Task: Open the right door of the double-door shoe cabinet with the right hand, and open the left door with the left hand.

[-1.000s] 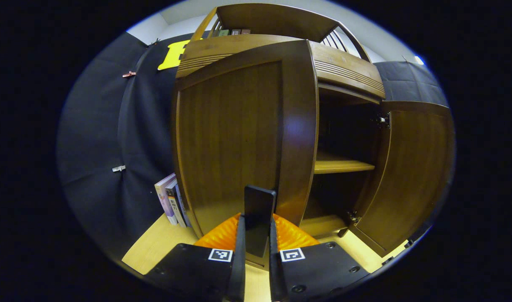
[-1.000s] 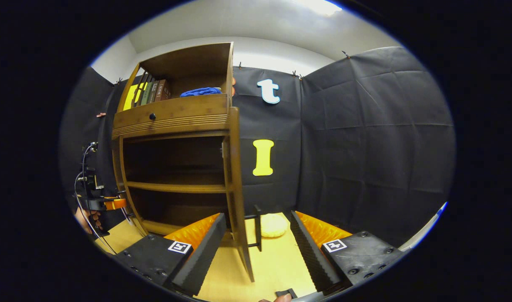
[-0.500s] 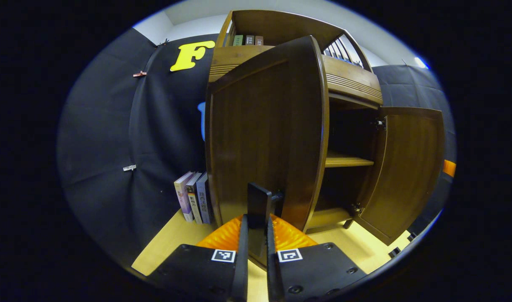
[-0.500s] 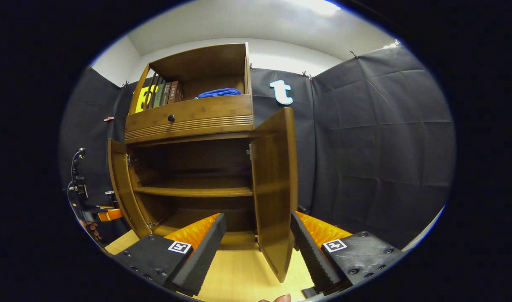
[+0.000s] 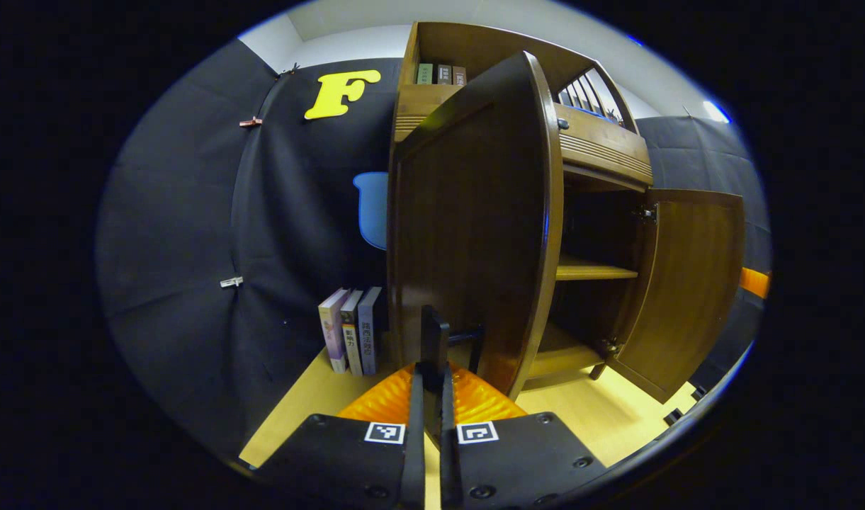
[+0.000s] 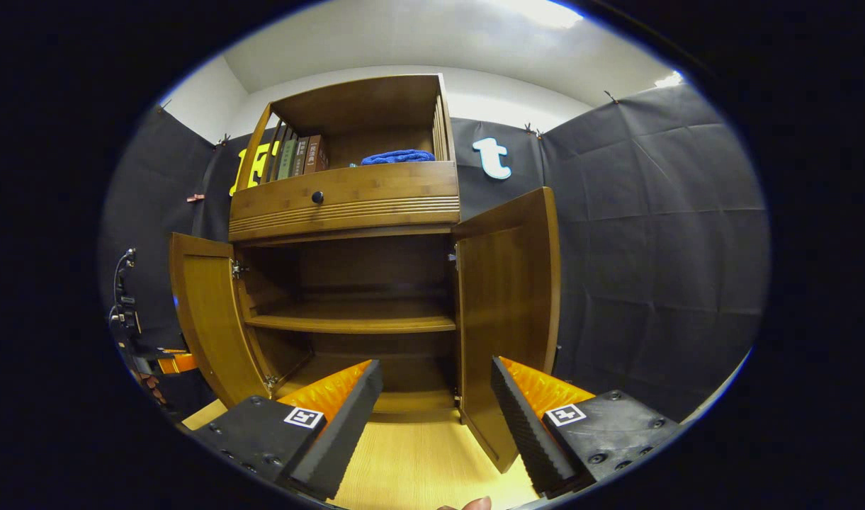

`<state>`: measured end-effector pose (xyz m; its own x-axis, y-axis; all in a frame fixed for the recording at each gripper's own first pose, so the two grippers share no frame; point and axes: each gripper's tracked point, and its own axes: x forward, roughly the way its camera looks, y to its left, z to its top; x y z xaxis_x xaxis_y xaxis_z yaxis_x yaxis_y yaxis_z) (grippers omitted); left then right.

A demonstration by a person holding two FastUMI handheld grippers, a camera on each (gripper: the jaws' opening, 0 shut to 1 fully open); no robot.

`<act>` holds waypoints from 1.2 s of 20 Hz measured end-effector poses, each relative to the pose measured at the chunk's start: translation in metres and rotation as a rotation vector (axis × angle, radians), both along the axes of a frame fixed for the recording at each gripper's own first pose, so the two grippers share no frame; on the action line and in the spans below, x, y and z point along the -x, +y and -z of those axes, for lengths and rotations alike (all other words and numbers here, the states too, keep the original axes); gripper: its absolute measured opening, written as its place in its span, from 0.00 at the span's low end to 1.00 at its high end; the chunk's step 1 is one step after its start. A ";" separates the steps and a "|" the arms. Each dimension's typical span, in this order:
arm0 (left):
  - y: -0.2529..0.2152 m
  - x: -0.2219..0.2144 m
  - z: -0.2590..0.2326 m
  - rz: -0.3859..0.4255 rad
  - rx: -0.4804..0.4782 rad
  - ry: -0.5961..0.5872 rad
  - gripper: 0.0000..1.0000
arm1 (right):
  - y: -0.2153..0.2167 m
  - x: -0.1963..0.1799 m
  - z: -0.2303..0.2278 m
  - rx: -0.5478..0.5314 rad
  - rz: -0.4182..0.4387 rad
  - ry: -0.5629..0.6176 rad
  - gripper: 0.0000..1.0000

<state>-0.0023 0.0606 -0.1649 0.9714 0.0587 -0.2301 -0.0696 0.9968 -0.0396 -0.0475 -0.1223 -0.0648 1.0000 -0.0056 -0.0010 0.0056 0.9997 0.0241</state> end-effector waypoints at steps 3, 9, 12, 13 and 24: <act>0.026 0.005 0.001 0.003 0.009 -0.003 0.10 | 0.009 0.001 0.002 -0.009 0.003 -0.003 0.98; 0.067 0.006 0.005 0.014 0.071 -0.003 0.08 | 0.041 -0.002 0.008 -0.042 -0.026 0.003 1.00; 0.070 0.006 0.005 0.021 0.072 -0.004 0.08 | 0.046 -0.001 0.007 -0.028 -0.029 -0.002 1.00; 0.069 0.006 0.005 0.019 0.066 -0.004 0.08 | 0.046 -0.001 0.006 -0.025 -0.030 -0.003 1.00; 0.069 0.046 0.003 -0.056 0.040 0.003 0.11 | 0.039 0.008 0.006 -0.037 -0.047 0.020 0.98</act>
<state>-0.0483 0.1301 -0.1678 0.9661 0.1032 -0.2366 -0.1250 0.9890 -0.0789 -0.0559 -0.0833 -0.0707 0.9989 0.0421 -0.0205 -0.0407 0.9973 0.0614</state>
